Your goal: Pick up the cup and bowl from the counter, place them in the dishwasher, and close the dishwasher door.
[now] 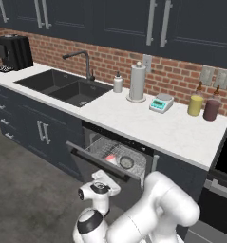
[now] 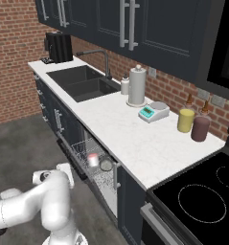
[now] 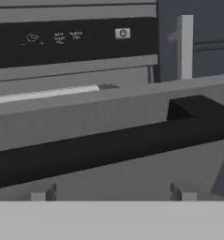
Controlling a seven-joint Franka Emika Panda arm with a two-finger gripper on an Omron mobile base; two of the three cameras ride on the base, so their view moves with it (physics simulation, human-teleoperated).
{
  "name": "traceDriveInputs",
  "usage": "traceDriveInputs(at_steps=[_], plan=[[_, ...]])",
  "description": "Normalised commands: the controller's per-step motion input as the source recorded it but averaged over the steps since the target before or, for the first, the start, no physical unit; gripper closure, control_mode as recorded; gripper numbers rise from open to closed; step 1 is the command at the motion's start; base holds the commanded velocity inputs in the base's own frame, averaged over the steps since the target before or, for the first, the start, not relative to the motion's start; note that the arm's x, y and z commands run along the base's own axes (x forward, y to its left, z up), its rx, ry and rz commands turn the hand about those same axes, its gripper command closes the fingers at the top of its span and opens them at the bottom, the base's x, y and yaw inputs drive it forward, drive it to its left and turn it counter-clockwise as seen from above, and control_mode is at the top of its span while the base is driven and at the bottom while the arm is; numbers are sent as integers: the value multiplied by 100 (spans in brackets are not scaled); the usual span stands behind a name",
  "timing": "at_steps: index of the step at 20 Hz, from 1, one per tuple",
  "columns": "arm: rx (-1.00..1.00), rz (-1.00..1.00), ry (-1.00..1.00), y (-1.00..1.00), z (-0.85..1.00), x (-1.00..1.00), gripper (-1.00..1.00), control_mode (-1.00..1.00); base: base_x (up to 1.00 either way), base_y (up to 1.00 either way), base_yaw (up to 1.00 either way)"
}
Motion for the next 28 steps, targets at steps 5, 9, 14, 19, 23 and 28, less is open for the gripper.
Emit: traceDriveInputs(at_steps=[5, 9, 14, 19, 23, 28], plan=[[-16, 0, 0, -94, 15, 100, -100, -100, 0, 0, 0], [-10, 0, 0, -99, 0, 100, -100, -100, 0, 0, 0], [-8, 0, 0, -76, -1, 88, -100, -100, 0, 0, 0], [-7, 0, 0, -42, -12, 53, -100, -100, 0, 0, 0], [-6, 0, 0, -39, -10, 30, -100, -100, 0, 0, 0], [-7, 0, 0, -45, 0, 38, -100, -100, 0, 0, 0]])
